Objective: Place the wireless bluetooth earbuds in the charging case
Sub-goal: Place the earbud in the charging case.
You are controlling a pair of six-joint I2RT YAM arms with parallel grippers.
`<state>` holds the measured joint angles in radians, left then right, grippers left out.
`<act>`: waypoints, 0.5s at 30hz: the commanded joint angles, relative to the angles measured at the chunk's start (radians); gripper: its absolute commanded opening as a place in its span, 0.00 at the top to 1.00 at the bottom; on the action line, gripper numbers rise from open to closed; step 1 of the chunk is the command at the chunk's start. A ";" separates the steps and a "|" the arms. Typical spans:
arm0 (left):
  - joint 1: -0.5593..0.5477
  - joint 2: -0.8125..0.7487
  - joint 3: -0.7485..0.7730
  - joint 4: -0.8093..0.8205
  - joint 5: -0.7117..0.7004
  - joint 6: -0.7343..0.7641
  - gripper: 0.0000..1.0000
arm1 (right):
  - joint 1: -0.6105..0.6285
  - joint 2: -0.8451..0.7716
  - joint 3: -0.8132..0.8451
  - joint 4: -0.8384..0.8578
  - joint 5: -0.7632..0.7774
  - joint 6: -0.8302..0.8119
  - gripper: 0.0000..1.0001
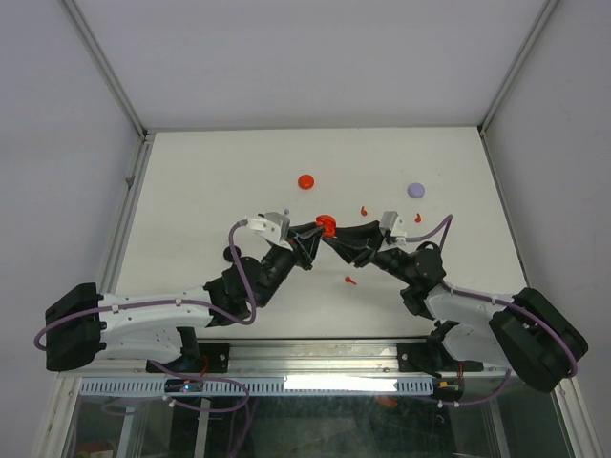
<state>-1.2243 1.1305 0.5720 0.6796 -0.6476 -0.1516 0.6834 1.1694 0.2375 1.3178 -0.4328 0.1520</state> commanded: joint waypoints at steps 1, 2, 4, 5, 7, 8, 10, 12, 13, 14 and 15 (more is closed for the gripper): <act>-0.012 -0.035 -0.029 -0.028 0.067 -0.051 0.79 | -0.001 -0.030 0.023 0.067 0.032 -0.015 1.00; -0.012 -0.039 -0.032 -0.032 0.077 -0.055 0.78 | -0.002 -0.030 0.023 0.069 0.033 -0.016 1.00; -0.012 -0.044 -0.032 -0.041 0.098 -0.056 0.77 | -0.004 -0.030 0.023 0.069 0.032 -0.017 1.00; -0.011 -0.044 -0.030 -0.046 0.104 -0.056 0.76 | -0.005 -0.030 0.024 0.069 0.032 -0.018 1.00; -0.011 -0.042 -0.024 -0.058 0.116 -0.052 0.75 | -0.004 -0.027 0.023 0.069 0.030 -0.019 1.00; -0.011 -0.039 -0.021 -0.063 0.117 -0.051 0.75 | -0.005 -0.026 0.026 0.070 0.029 -0.019 1.00; -0.012 -0.034 -0.012 -0.071 0.113 -0.058 0.73 | -0.005 -0.025 0.026 0.072 0.022 -0.019 1.00; -0.011 -0.032 -0.005 -0.082 0.094 -0.076 0.72 | -0.005 -0.023 0.026 0.072 0.020 -0.019 1.00; -0.011 -0.033 0.002 -0.094 0.079 -0.086 0.72 | -0.006 -0.022 0.025 0.072 0.020 -0.019 1.00; -0.011 -0.034 0.014 -0.111 0.066 -0.098 0.71 | -0.006 -0.022 0.025 0.071 0.020 -0.019 1.00; -0.011 -0.034 0.025 -0.132 0.051 -0.110 0.69 | -0.006 -0.022 0.024 0.070 0.021 -0.020 1.00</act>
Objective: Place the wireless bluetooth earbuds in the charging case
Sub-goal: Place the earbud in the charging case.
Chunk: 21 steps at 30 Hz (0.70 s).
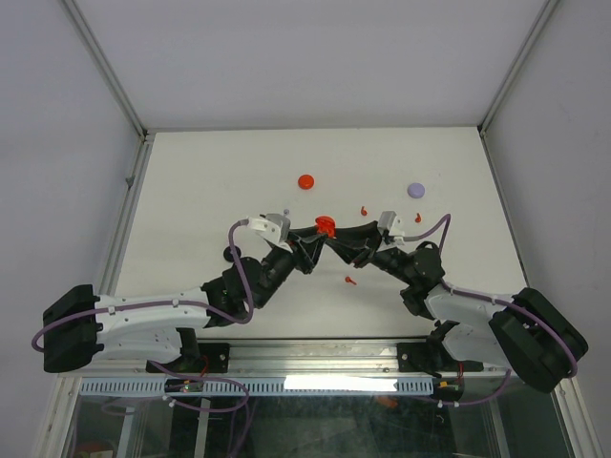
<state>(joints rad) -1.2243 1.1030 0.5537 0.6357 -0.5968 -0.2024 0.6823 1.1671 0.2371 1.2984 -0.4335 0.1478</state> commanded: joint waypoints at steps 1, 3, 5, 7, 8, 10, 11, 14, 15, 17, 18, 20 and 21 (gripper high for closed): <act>-0.011 -0.007 0.055 -0.110 -0.013 -0.075 0.67 | -0.006 -0.020 0.022 0.090 0.022 -0.016 1.00; -0.011 -0.013 0.080 -0.172 -0.031 -0.106 0.63 | -0.007 -0.022 0.020 0.090 0.027 -0.017 1.00; -0.011 -0.024 0.106 -0.233 -0.043 -0.147 0.57 | -0.008 -0.025 0.017 0.090 0.031 -0.021 1.00; -0.010 -0.037 0.140 -0.309 -0.057 -0.192 0.51 | -0.011 -0.031 0.016 0.084 0.035 -0.025 1.00; -0.012 -0.044 0.157 -0.352 -0.070 -0.226 0.46 | -0.011 -0.034 0.015 0.078 0.037 -0.029 1.00; -0.010 -0.057 0.191 -0.429 -0.087 -0.271 0.40 | -0.013 -0.043 0.016 0.062 0.041 -0.037 1.00; -0.011 -0.063 0.205 -0.464 -0.091 -0.290 0.37 | -0.013 -0.045 0.016 0.056 0.042 -0.040 1.00; -0.012 -0.072 0.249 -0.553 -0.107 -0.341 0.31 | -0.015 -0.053 0.017 0.045 0.045 -0.045 1.00; -0.011 -0.071 0.260 -0.578 -0.112 -0.353 0.29 | -0.017 -0.054 0.017 0.042 0.045 -0.046 1.00; -0.011 -0.062 0.291 -0.627 -0.125 -0.375 0.27 | -0.017 -0.058 0.017 0.038 0.046 -0.047 1.00; -0.010 -0.056 0.304 -0.647 -0.126 -0.382 0.26 | -0.019 -0.058 0.017 0.036 0.047 -0.047 1.00; -0.010 -0.042 0.338 -0.674 -0.127 -0.390 0.25 | -0.019 -0.060 0.018 0.034 0.047 -0.047 1.00; -0.010 -0.036 0.347 -0.686 -0.131 -0.397 0.24 | -0.020 -0.061 0.018 0.032 0.046 -0.047 1.00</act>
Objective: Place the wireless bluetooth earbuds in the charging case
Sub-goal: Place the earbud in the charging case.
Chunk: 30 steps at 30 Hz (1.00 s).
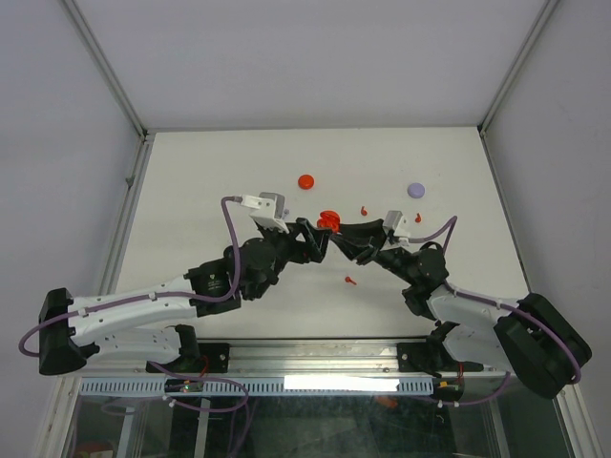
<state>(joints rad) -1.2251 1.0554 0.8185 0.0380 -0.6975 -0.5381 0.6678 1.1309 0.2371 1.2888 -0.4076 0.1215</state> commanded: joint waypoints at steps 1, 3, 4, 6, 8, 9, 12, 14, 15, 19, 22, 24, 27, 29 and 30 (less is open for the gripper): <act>-0.009 0.019 0.103 -0.099 -0.034 -0.064 0.24 | -0.006 -0.025 0.018 0.041 0.018 -0.020 1.00; -0.010 0.036 0.126 -0.116 -0.039 -0.061 0.23 | -0.005 -0.026 0.018 0.041 0.018 -0.019 1.00; -0.009 0.042 0.133 -0.122 -0.041 -0.058 0.23 | -0.006 -0.029 0.018 0.041 0.018 -0.019 1.00; -0.008 0.051 0.138 -0.130 -0.038 -0.057 0.25 | -0.006 -0.032 0.019 0.039 0.018 -0.019 1.00; -0.010 0.053 0.135 -0.134 -0.028 -0.061 0.26 | -0.006 -0.040 0.018 0.033 0.018 -0.019 1.00; -0.009 0.052 0.131 -0.136 -0.026 -0.065 0.27 | -0.005 -0.043 0.018 0.029 0.018 -0.020 1.00; -0.009 0.047 0.122 -0.150 -0.036 -0.077 0.29 | -0.007 -0.052 0.018 0.022 0.016 -0.022 1.00; -0.010 0.042 0.114 -0.157 -0.051 -0.085 0.31 | -0.007 -0.052 0.019 0.021 0.014 -0.022 1.00; -0.009 0.039 0.112 -0.159 -0.057 -0.087 0.32 | -0.007 -0.052 0.020 0.021 0.012 -0.022 1.00; -0.008 0.034 0.108 -0.159 -0.085 -0.087 0.35 | -0.008 -0.052 0.022 0.023 0.007 -0.019 1.00; -0.003 0.037 0.107 -0.162 -0.096 -0.086 0.36 | -0.007 -0.053 0.020 0.023 0.002 -0.017 1.00; 0.000 0.034 0.103 -0.165 -0.101 -0.089 0.36 | -0.008 -0.055 0.018 0.023 0.000 -0.017 1.00; 0.005 0.026 0.096 -0.164 -0.108 -0.094 0.37 | -0.007 -0.059 0.018 0.023 0.000 -0.017 1.00; 0.009 0.020 0.089 -0.164 -0.112 -0.097 0.37 | -0.007 -0.060 0.019 0.023 -0.003 -0.017 1.00; 0.011 0.017 0.087 -0.165 -0.111 -0.098 0.38 | -0.007 -0.062 0.018 0.022 -0.006 -0.017 1.00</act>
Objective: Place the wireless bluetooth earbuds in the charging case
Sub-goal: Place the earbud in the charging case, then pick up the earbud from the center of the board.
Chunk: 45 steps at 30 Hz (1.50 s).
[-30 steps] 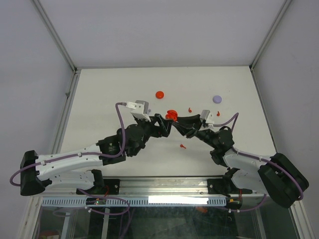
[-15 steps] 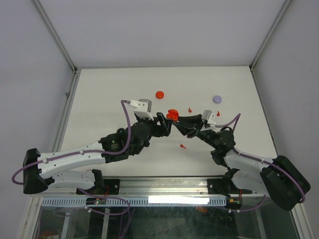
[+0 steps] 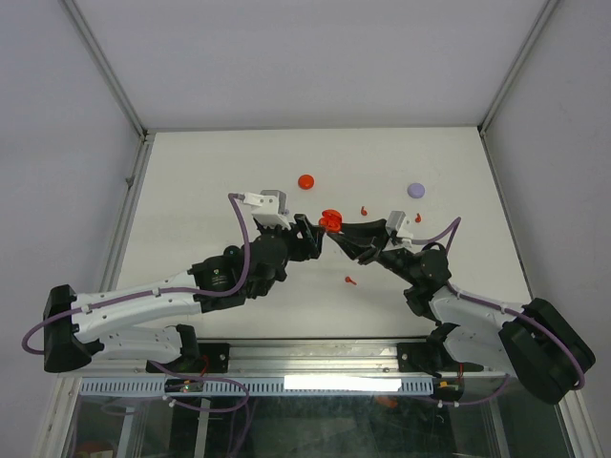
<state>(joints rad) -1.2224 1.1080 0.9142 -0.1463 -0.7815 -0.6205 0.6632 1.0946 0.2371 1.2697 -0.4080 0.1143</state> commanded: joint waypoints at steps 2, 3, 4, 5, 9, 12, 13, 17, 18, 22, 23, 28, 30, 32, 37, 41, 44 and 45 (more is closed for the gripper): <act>0.016 -0.043 -0.014 0.015 -0.031 -0.022 0.38 | -0.002 -0.027 0.018 0.043 -0.009 -0.010 1.00; 0.019 -0.046 -0.017 0.015 -0.029 -0.024 0.38 | -0.003 -0.028 0.018 0.043 -0.009 -0.010 1.00; 0.022 -0.048 -0.019 0.014 -0.027 -0.025 0.38 | -0.002 -0.029 0.018 0.042 -0.011 -0.010 1.00; 0.025 -0.050 -0.020 0.014 -0.026 -0.025 0.38 | -0.003 -0.029 0.018 0.043 -0.012 -0.010 1.00; 0.037 -0.053 -0.020 0.015 -0.021 -0.026 0.38 | -0.003 -0.029 0.018 0.043 -0.019 -0.008 1.00; 0.040 -0.053 -0.017 0.015 -0.013 -0.016 0.38 | -0.004 -0.029 0.018 0.042 -0.018 -0.009 1.00; 0.041 -0.054 -0.019 0.016 -0.007 -0.013 0.38 | -0.004 -0.029 0.017 0.040 -0.013 -0.011 1.00; 0.043 -0.084 -0.047 0.020 0.031 0.006 0.36 | -0.008 -0.043 0.006 0.011 0.003 -0.020 1.00; 0.043 -0.096 -0.059 0.032 0.046 0.017 0.36 | -0.010 -0.045 0.004 0.006 -0.001 -0.020 1.00; 0.053 -0.178 -0.153 0.159 0.139 0.123 0.35 | -0.010 -0.057 0.000 -0.012 -0.024 -0.005 1.00; 0.062 -0.202 -0.184 0.205 0.176 0.160 0.34 | -0.010 -0.065 0.002 -0.023 -0.029 -0.002 1.00; 0.145 -0.261 -0.269 0.322 0.375 0.231 0.30 | -0.011 -0.096 0.018 -0.094 -0.044 0.014 1.00; 0.203 -0.252 -0.288 0.354 0.468 0.234 0.28 | -0.012 -0.103 0.017 -0.101 -0.050 0.037 1.00; 0.262 -0.244 -0.325 0.405 0.596 0.243 0.27 | -0.018 -0.109 0.016 -0.106 -0.061 0.064 1.00; 0.400 -0.219 -0.431 0.594 0.860 0.231 0.26 | -0.061 -0.110 0.020 -0.127 -0.119 0.138 1.00; 0.442 -0.196 -0.487 0.716 0.958 0.202 0.26 | -0.096 -0.108 0.027 -0.132 -0.170 0.191 1.00; 0.446 -0.169 -0.497 0.745 0.981 0.189 0.27 | -0.107 -0.117 0.022 -0.156 -0.187 0.188 1.00; 0.446 -0.158 -0.504 0.766 1.000 0.185 0.28 | -0.108 -0.120 0.020 -0.161 -0.193 0.187 1.00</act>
<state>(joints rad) -0.7834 0.9283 0.4198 0.4332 0.0814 -0.4107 0.5663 1.0031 0.2352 1.1027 -0.5507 0.2691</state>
